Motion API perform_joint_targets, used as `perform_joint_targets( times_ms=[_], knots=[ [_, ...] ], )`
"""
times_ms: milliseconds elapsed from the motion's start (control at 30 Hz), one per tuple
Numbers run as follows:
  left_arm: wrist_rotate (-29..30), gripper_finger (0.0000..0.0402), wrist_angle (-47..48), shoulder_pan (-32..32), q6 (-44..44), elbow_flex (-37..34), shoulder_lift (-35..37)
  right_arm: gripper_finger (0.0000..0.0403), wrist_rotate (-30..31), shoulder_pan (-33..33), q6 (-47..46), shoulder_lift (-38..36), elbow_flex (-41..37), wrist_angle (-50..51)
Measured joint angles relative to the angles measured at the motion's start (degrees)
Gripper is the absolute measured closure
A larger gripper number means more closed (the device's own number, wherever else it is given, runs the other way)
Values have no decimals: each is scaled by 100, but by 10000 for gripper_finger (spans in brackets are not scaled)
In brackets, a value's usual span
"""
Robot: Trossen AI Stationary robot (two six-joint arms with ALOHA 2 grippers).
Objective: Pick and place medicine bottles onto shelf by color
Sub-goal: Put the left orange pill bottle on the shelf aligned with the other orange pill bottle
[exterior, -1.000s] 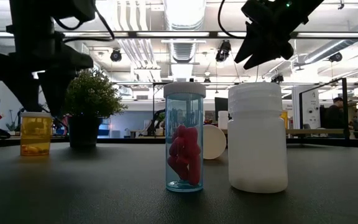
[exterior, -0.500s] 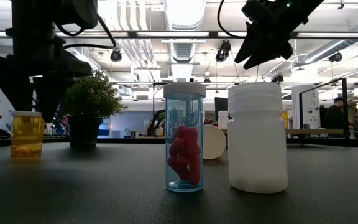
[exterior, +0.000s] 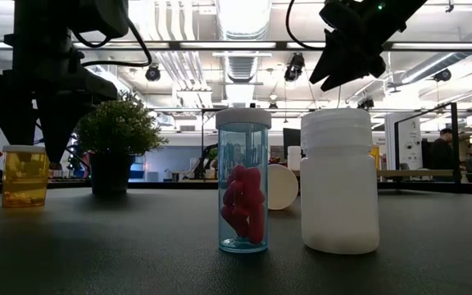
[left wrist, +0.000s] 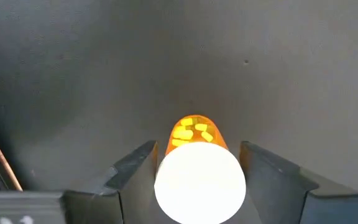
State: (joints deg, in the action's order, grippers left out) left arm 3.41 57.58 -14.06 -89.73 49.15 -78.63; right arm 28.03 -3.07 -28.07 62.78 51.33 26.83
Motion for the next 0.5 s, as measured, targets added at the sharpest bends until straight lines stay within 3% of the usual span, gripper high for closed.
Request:
perform_joint_targets(
  times_ms=[500],
  knots=[
    [-27,222,0,7,-2,0,2,186,2,0,115,0,0,7]
  ],
)
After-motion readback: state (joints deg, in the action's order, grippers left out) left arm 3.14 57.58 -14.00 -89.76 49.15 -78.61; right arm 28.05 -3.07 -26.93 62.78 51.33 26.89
